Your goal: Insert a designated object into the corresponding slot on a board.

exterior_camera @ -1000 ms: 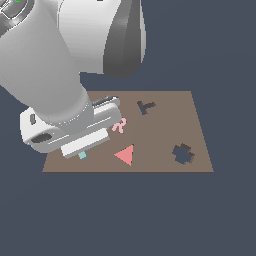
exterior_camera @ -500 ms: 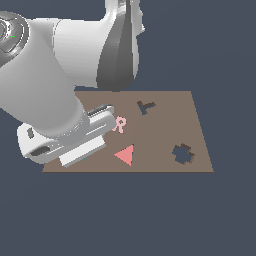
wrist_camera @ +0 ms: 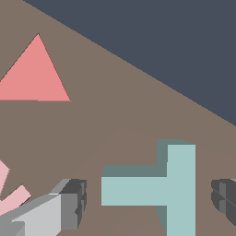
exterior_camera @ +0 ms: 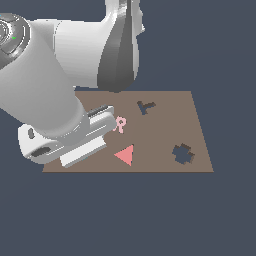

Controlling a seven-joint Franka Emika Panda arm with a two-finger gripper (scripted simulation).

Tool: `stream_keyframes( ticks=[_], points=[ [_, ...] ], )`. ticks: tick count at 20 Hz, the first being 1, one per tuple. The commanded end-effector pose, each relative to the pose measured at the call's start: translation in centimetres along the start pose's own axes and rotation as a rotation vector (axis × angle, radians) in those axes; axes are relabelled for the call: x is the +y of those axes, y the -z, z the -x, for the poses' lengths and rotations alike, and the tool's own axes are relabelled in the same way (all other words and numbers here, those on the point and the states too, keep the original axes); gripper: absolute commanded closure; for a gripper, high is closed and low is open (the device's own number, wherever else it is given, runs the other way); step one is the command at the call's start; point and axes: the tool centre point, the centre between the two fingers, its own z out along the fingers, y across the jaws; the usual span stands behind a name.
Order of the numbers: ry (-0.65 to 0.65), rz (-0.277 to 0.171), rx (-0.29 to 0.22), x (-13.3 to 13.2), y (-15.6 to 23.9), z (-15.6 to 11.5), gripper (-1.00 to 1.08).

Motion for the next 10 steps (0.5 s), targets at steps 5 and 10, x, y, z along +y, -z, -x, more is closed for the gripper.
stream_keyframes(
  ticks=[5, 10],
  points=[
    [-0.001, -0.001, -0.001, -0.1, -1.8, 0.0, -0.92],
    [-0.001, -0.001, -0.001, -0.1, -1.8, 0.0, 1.08]
  ],
)
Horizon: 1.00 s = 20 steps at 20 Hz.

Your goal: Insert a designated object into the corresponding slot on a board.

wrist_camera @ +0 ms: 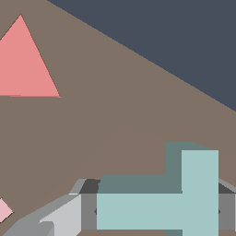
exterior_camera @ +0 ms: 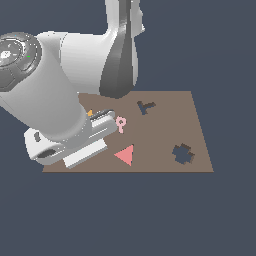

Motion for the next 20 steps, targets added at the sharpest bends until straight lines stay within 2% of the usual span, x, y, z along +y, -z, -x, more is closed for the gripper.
stream_keyframes(
  ticks=[1, 13, 20],
  points=[
    [0.001, -0.001, 0.000, -0.07, -0.11, -0.02, 1.08],
    [0.000, -0.001, -0.001, -0.04, 0.22, 0.01, 1.08],
    [-0.008, -0.001, -0.001, -0.93, 0.26, 0.28, 1.08]
  ],
)
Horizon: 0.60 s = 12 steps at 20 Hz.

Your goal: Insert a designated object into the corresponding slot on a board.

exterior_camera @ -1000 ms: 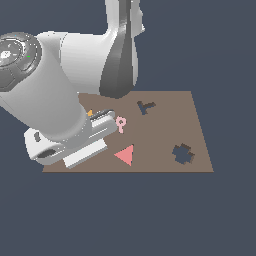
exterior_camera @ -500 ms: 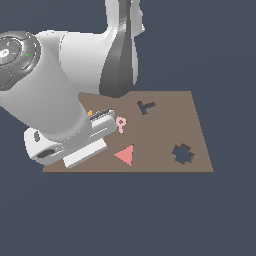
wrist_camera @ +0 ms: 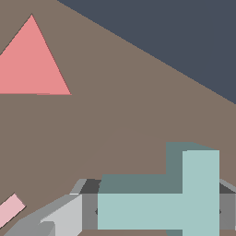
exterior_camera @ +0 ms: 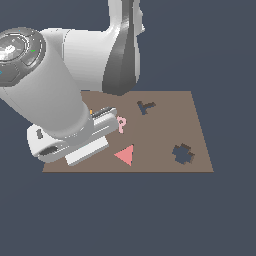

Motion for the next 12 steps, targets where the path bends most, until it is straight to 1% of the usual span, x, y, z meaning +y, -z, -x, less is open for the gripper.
stream_keyframes(
  ticks=[1, 7, 12],
  points=[
    [-0.004, 0.000, 0.000, -0.5, 0.0, 0.1, 1.08],
    [-0.022, 0.000, 0.000, -2.8, 0.1, 0.7, 1.08],
    [-0.047, 0.000, 0.000, -5.9, 0.2, 1.5, 1.08]
  ],
)
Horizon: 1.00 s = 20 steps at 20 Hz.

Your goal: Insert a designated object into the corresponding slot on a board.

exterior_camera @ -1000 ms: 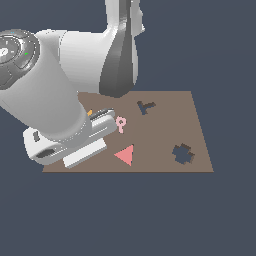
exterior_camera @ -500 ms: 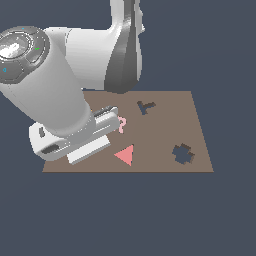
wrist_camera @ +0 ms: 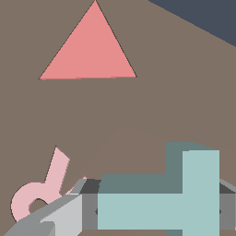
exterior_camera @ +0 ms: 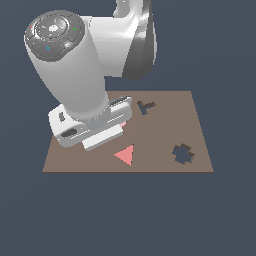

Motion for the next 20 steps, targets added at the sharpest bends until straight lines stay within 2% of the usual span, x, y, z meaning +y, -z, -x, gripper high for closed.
stream_keyframes(
  ticks=[1, 12, 20],
  points=[
    [-0.014, 0.000, 0.000, -1.8, 0.1, 0.5, 1.08],
    [-0.093, 0.000, 0.000, -11.5, 0.4, 2.5, 1.08],
    [-0.135, 0.000, 0.000, -16.9, 0.5, 3.1, 1.08]
  ],
)
